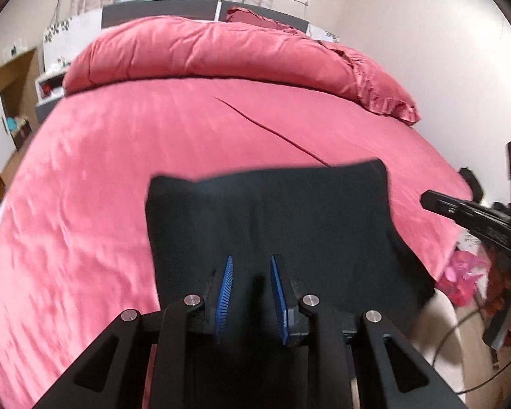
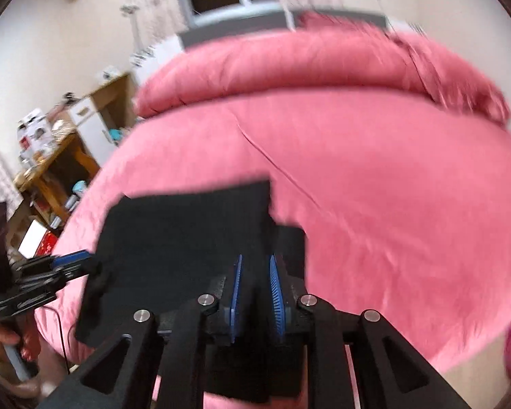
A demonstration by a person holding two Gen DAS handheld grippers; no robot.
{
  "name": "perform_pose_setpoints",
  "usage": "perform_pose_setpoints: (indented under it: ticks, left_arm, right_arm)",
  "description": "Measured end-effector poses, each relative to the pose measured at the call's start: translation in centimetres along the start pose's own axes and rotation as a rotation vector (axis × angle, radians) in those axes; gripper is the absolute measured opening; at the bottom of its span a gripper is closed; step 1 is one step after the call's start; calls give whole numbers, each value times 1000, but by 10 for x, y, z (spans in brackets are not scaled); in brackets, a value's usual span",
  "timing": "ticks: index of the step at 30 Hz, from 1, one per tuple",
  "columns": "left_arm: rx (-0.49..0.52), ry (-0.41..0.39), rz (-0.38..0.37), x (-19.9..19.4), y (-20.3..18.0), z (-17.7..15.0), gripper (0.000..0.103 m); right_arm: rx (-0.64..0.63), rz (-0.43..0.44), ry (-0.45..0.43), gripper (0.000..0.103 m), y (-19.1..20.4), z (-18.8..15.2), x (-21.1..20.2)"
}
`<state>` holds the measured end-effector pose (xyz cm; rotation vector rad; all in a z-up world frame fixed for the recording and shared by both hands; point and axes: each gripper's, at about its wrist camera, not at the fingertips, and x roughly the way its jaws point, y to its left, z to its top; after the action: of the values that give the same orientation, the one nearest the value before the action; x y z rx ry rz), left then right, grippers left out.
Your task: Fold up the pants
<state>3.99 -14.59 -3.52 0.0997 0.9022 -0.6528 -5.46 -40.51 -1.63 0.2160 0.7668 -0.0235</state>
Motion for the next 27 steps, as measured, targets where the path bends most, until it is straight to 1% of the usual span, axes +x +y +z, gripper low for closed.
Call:
perform_pose_setpoints:
  ticks: [3,5,8,9,10,11,12,13,16,20,23,24,27]
  left_arm:
    - [-2,35,29,25,1,18,23]
    - [4,54,31,39,0,24,23]
    - [35,60,73,57,-2,25,23]
    - [37,70,81,65,-1,24,23]
    - [38,79,83,72,-2,23,23]
    - [41,86,82,78,-2,21,23]
    - [52,87,85,85,-2,21,23]
    - [67,82,93,89,-4,21,23]
    - [83,70,120,93,-10,20,23]
    - [102,58,151,79,-16,15,23]
    - [53,65,144,59,-12,10,23]
    - [31,63,133,51,-9,6,24]
    - [-5,58,131,35,-1,-8,26]
  right_arm:
    - [-77,30,14,18,21,14,28]
    - [-108,35,45,18,28,15,45]
    - [-122,-11,95,18,25,11,75]
    - [-118,-37,111,14,22,7,83]
    - [-110,-67,130,12,16,4,93]
    - [-98,-80,142,10,10,1,103]
    - [-83,-82,145,5,4,-2,109]
    - [-63,-79,140,2,-1,-4,114]
    - [-26,-60,115,0,-6,-6,117]
    - [-26,-42,101,0,-4,-6,108]
    - [-21,-27,96,2,1,-13,84]
    - [-25,-25,99,6,2,-15,79]
    - [-78,-45,107,6,10,-28,63]
